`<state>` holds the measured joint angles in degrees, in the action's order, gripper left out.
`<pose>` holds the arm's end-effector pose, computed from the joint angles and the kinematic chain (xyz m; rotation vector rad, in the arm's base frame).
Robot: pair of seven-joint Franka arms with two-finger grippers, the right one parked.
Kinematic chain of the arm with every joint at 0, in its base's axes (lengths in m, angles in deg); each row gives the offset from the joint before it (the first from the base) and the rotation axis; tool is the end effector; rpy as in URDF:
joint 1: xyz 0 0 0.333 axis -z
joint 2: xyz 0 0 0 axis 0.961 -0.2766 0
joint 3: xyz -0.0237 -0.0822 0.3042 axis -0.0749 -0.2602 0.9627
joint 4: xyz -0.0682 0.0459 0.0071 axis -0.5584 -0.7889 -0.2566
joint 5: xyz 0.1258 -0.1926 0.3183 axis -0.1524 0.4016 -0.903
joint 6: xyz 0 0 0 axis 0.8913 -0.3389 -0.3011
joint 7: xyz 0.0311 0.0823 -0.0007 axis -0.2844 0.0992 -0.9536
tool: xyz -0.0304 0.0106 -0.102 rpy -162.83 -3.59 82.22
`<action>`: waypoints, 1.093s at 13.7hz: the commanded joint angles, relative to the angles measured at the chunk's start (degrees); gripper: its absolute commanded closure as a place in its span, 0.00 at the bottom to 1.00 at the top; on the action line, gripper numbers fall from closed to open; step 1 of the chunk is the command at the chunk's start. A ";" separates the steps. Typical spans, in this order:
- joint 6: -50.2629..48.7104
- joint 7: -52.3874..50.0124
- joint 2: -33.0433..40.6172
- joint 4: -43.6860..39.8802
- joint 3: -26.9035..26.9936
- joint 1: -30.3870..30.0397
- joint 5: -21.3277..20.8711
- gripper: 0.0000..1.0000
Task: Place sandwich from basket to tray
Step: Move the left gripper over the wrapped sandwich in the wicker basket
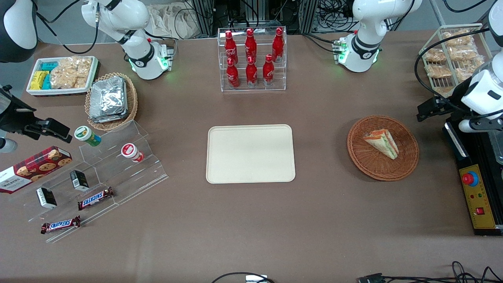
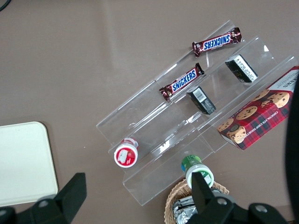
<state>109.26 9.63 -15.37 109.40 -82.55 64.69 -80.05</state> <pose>0.5501 -0.0203 0.5980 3.1239 0.0560 -0.0902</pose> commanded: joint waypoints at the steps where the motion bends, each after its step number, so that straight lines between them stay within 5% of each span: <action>1: -1.01 -2.43 -0.52 -1.71 0.13 -0.07 0.79 0.00; 10: 0.04 -18.08 -0.08 3.03 0.57 -0.33 0.09 0.00; 15: 11.87 -26.61 5.53 18.90 0.57 -0.33 0.00 0.00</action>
<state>115.70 -14.31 -14.87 119.33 -81.92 64.57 -80.05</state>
